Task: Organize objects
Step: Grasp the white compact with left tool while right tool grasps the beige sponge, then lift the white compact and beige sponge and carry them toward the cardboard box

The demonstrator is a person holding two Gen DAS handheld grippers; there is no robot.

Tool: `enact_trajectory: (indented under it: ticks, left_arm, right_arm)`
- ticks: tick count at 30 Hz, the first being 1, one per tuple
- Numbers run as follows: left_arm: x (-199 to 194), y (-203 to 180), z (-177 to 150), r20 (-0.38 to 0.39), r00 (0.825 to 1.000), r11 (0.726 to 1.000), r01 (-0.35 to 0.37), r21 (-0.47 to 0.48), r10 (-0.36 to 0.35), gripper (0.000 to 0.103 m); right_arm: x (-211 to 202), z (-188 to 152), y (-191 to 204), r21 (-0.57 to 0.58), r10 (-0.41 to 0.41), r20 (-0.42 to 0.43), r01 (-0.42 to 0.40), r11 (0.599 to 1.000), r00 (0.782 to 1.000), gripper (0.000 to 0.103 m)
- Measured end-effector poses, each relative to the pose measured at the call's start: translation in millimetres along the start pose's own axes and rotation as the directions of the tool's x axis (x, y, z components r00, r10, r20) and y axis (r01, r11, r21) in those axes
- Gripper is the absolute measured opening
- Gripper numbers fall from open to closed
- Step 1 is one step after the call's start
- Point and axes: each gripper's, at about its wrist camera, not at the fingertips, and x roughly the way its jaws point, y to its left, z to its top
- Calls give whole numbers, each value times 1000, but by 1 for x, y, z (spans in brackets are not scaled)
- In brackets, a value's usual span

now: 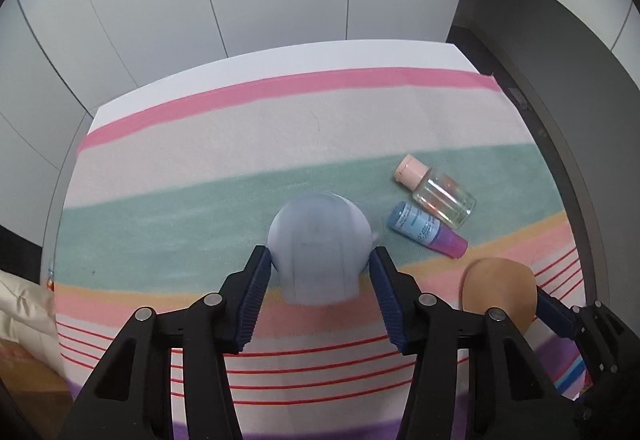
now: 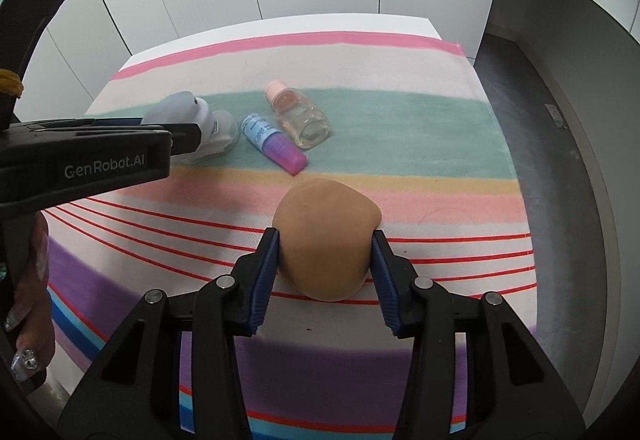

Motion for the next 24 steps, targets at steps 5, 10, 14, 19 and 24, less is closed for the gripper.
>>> enact_trajectory:
  ticks: [5, 10, 14, 19, 24]
  left_arm:
    - [-11, 0, -4, 11, 1000, 1000, -20, 22, 20, 38]
    - [-18, 3, -7, -3, 1000, 1000, -14, 8, 14, 37]
    - [-27, 4, -7, -3, 1000, 1000, -14, 2, 14, 37]
    - [-44, 6, -6, -8, 1000, 1000, -7, -4, 7, 37]
    - [-73, 12, 0, 21, 1000, 1000, -10, -15, 10, 37]
  right_arm:
    - [-7, 2, 1, 2, 0, 9, 0, 1000, 1000, 44]
    - [-13, 4, 1, 5, -4, 11, 4, 1000, 1000, 40]
    - [-24, 8, 3, 10, -1, 22, 0, 1000, 1000, 40]
    - [-44, 17, 7, 9, 0, 41, 0, 1000, 999, 40]
    - [-69, 28, 10, 12, 0, 73, -1, 1000, 997, 40]
